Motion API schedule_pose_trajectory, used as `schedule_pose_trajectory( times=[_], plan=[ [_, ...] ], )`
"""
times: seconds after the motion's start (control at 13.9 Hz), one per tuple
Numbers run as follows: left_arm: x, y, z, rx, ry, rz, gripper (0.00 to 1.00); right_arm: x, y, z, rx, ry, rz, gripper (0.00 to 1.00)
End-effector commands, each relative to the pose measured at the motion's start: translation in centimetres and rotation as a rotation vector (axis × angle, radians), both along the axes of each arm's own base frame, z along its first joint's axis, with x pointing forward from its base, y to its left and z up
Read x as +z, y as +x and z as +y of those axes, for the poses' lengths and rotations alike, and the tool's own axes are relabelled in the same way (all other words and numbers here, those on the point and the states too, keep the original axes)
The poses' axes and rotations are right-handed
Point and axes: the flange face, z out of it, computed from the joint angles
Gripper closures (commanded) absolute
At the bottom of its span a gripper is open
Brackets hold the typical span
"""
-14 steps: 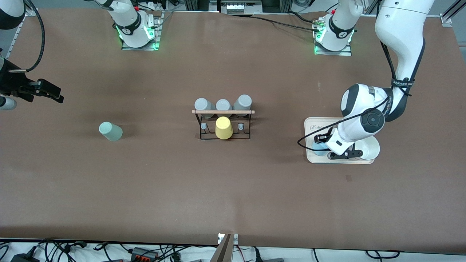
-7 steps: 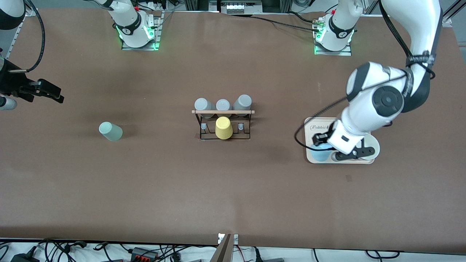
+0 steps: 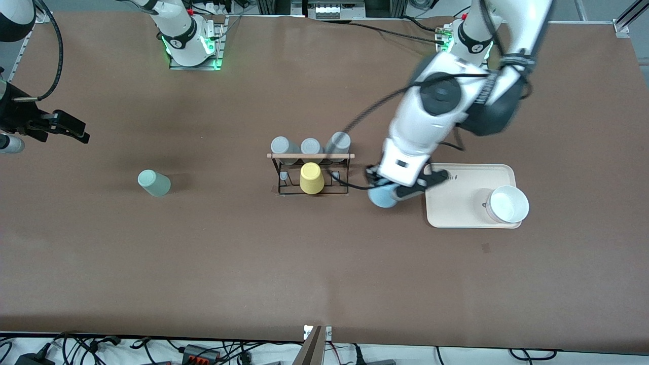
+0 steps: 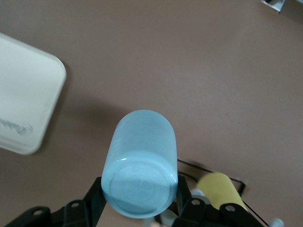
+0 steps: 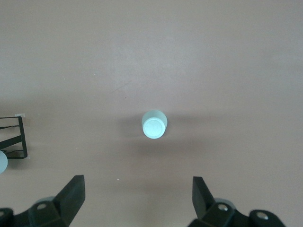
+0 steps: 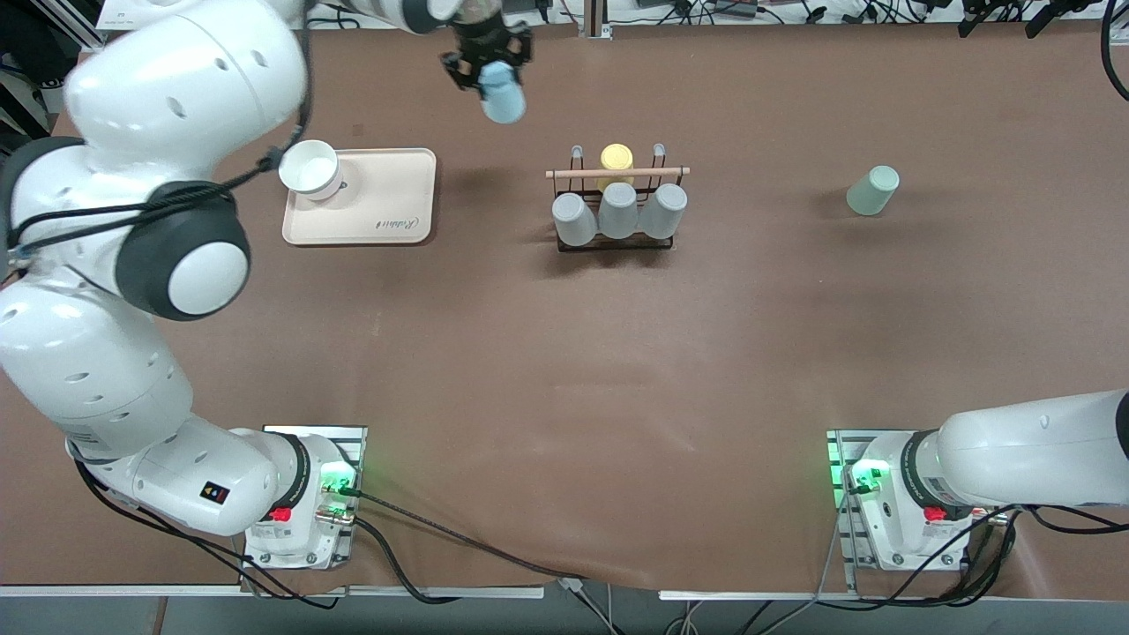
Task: Hang scattered cups on rack with three cups
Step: 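Carry the blue cup with the left gripper onto the rack beside the yellow cup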
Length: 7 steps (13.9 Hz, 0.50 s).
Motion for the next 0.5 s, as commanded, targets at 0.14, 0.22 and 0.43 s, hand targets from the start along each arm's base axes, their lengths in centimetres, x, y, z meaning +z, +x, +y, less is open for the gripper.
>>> schedule_pose_trajectory(
  times=[0.14, 0.22, 0.43],
  plan=[
    [-1.9, -2.9, -7.1, 0.07, -0.001, 0.046, 0.58, 0.1, -0.2, -0.2, 0.019, -0.007, 0.004, 0.0],
    [-2.3, -3.7, -8.0, 0.068, 0.002, 0.051, 0.58, 0.0, -0.2, -0.2, 0.017, -0.007, 0.006, 0.0],
    [-4.2, -4.3, -9.3, 0.082, 0.011, 0.073, 0.58, 0.0, -0.2, -0.2, 0.017, -0.006, 0.006, 0.0]
  ],
)
